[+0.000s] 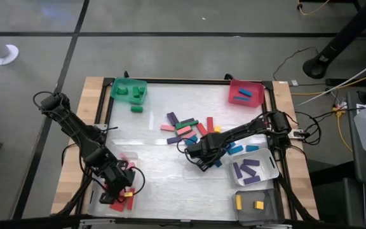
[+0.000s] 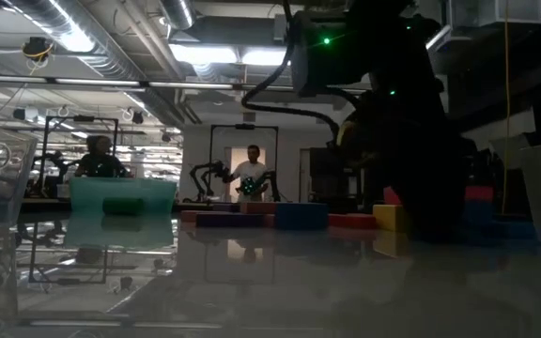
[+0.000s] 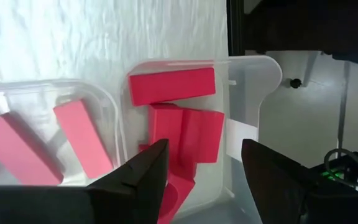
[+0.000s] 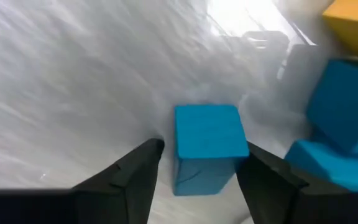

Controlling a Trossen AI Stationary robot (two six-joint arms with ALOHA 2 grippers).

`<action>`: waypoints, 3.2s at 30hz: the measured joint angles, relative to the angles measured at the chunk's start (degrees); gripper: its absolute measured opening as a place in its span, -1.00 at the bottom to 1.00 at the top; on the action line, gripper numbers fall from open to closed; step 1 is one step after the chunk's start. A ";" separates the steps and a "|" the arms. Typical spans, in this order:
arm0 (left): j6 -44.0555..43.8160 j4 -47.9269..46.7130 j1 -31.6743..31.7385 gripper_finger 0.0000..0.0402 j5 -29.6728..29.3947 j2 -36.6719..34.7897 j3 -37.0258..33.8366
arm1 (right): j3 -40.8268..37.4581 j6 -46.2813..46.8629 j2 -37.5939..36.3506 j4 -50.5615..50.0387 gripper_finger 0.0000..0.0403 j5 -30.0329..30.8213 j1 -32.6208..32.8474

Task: Sort blocks
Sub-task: Put the blue block into the pink bin, then put the yellow block into the black bin

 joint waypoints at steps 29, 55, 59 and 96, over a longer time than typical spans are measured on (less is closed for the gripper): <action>18.50 19.65 20.89 -0.05 -15.02 -0.02 -0.02 | 30.48 -35.53 0.33 -27.44 -0.37 6.44 -14.62; 38.71 19.92 48.32 -0.05 -7.75 -0.04 -0.02 | 25.84 -56.89 -3.27 -32.56 -0.27 14.91 -59.80; 37.85 20.06 49.79 -0.05 -7.80 -0.04 -0.02 | 22.45 -58.68 -3.27 -31.24 -0.14 14.90 -63.11; 34.83 25.62 51.52 -0.05 -8.28 -0.04 0.02 | 10.84 -66.09 -4.96 -24.19 0.16 5.17 -32.72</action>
